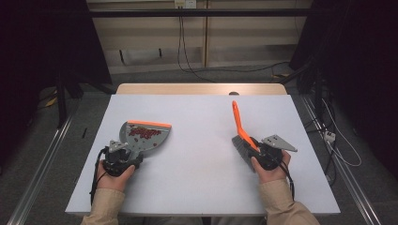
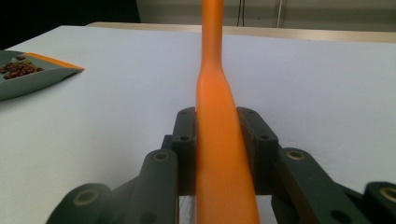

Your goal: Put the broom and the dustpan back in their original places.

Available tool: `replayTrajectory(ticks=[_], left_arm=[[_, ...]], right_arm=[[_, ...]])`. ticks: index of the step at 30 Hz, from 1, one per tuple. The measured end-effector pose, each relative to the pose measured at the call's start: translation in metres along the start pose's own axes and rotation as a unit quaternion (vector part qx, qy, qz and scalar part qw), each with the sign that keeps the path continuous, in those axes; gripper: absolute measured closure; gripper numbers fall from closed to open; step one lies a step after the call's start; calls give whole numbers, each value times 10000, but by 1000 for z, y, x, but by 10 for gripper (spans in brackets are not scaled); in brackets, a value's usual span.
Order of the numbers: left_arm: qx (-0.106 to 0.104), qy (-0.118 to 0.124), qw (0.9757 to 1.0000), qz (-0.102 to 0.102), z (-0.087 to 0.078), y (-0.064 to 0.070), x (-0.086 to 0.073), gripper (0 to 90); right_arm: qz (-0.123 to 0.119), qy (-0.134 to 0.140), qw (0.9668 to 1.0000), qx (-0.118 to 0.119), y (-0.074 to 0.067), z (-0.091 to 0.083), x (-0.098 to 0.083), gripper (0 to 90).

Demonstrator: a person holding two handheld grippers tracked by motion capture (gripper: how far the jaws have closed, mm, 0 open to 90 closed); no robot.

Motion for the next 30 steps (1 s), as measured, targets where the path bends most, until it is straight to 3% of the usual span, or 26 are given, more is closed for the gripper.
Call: replayTrajectory(ticks=[8,11,13,15,17,22,25,28,30], left_arm=[[-222,117,9997,64,-5,7,1,506],[-388,109,9991,112,-6,13,-1,484],[-554,137,9984,56,-8,16,-1,431],[-605,328,9975,150,-11,18,1,385],[-530,514,9970,250,-15,18,6,245],[-740,1092,9897,554,-24,18,15,123],[-934,1238,9860,605,-26,17,17,82],[-1185,1462,9798,673,-31,19,18,75],[-1273,1468,9786,673,-32,19,17,74]], right_arm=[[-75,-166,9997,-173,10,-5,-4,644],[-56,-260,9995,-138,13,-8,-7,542],[-66,-300,9994,-148,15,-11,-9,462],[-189,-292,9990,-271,18,-17,-9,379],[-365,-179,9985,-354,21,-25,-7,334],[-655,6,9978,23,17,-39,-5,268],[-719,3,9971,266,14,-43,-8,239],[-797,-19,9958,443,13,-46,-10,219],[-829,-25,9952,521,12,-48,-11,217]])
Point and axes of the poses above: each handheld gripper's, and its own axes: z roughly forward along the jaws, x roughly out of its top, y roughly to its right, the point moved 8 cm from there along z, roughly forward along the jaws, and after that the axes turned 2 degrees about x, right-handed, at the moved point
